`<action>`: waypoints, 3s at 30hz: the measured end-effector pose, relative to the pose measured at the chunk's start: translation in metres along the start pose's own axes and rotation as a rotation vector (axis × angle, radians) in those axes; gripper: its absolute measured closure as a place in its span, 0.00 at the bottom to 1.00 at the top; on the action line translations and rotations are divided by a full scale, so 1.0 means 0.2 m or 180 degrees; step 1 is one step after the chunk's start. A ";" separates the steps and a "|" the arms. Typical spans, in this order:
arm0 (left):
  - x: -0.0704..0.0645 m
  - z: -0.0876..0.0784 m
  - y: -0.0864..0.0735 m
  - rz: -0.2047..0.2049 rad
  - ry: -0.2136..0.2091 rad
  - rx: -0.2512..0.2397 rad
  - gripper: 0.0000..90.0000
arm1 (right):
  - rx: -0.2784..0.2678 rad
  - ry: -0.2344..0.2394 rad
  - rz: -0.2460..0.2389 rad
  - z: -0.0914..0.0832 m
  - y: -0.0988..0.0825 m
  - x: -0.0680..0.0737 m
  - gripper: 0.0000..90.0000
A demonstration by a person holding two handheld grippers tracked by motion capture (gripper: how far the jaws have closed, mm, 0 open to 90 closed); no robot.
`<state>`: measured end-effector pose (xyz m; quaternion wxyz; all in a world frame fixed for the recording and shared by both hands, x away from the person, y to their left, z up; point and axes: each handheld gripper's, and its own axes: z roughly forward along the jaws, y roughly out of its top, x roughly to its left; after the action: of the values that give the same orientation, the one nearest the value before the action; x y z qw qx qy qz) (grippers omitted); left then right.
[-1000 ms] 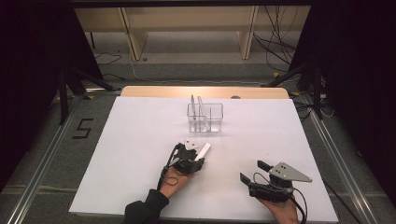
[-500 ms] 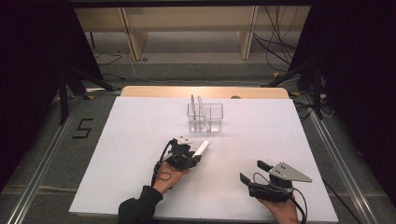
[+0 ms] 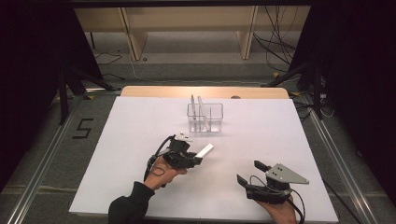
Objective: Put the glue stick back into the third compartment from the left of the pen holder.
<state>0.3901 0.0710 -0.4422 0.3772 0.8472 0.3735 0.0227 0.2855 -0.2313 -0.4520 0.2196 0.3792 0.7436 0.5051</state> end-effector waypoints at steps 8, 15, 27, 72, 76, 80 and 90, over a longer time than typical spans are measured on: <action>-0.06 -0.03 0.02 0.0189 -0.0225 0.0138 0.74 | 0.0009 0.0036 -0.0310 0.01 0.02 0.07 0.21; -0.11 -0.04 0.02 0.0285 -0.0320 0.0202 0.74 | 0.0090 0.0038 -0.0656 0.03 0.04 0.14 0.21; -0.13 -0.05 0.03 0.0388 -0.0418 0.0283 0.74 | 0.0196 -0.0120 -0.1491 0.08 0.05 0.28 0.23; -0.23 -0.04 0.02 0.0674 -0.0637 0.0613 0.74 | 0.0427 -0.0846 -0.3745 0.31 -0.06 0.52 0.60; -0.23 -0.04 0.02 0.0689 -0.0643 0.0616 0.74 | 0.0417 -0.0873 -0.3859 0.32 -0.07 0.53 0.66; -0.23 -0.04 0.02 0.0688 -0.0655 0.0630 0.74 | 0.0422 -0.0910 -0.3965 0.32 -0.09 0.54 0.70; -0.23 -0.03 0.02 0.0678 -0.0656 0.0656 0.74 | 0.0461 -0.1009 -0.4202 0.33 -0.12 0.55 0.76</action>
<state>0.3569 0.0437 -0.4237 0.3201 0.9140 0.2413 -0.0629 0.2567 -0.1110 -0.4943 0.5620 -0.0706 0.8098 0.1526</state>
